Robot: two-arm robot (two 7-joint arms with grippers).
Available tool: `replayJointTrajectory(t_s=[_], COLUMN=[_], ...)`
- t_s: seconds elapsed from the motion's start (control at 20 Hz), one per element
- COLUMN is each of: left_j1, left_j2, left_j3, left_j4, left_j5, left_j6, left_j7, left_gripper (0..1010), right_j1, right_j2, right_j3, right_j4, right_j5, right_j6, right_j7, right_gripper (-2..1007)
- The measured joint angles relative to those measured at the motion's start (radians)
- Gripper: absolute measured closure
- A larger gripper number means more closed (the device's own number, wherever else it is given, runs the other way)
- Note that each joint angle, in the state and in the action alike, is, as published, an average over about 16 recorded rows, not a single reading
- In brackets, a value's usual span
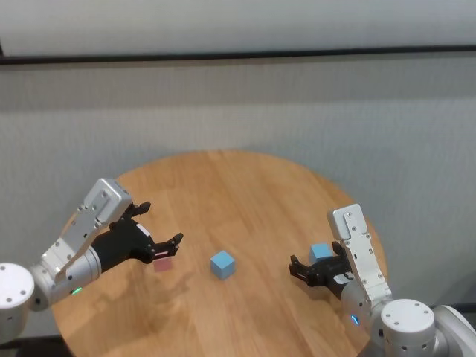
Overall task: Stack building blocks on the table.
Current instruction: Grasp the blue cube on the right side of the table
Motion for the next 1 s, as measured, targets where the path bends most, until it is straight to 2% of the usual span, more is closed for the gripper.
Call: replayJointTrajectory(t_s=[1.0], left_j1=[0.000], left_j2=[0.000], left_j3=[0.000], left_j4=[0.000], left_j5=[0.000], left_j6=[0.000], left_j7=[0.000], left_gripper=[8], right_j1=[0.001], right_j2=[-0.035], right_j3=[0.043], right_j4=[0.027], right_j5=[-0.021], right_j6=[-0.009], right_j7=[0.024], right_gripper=[0])
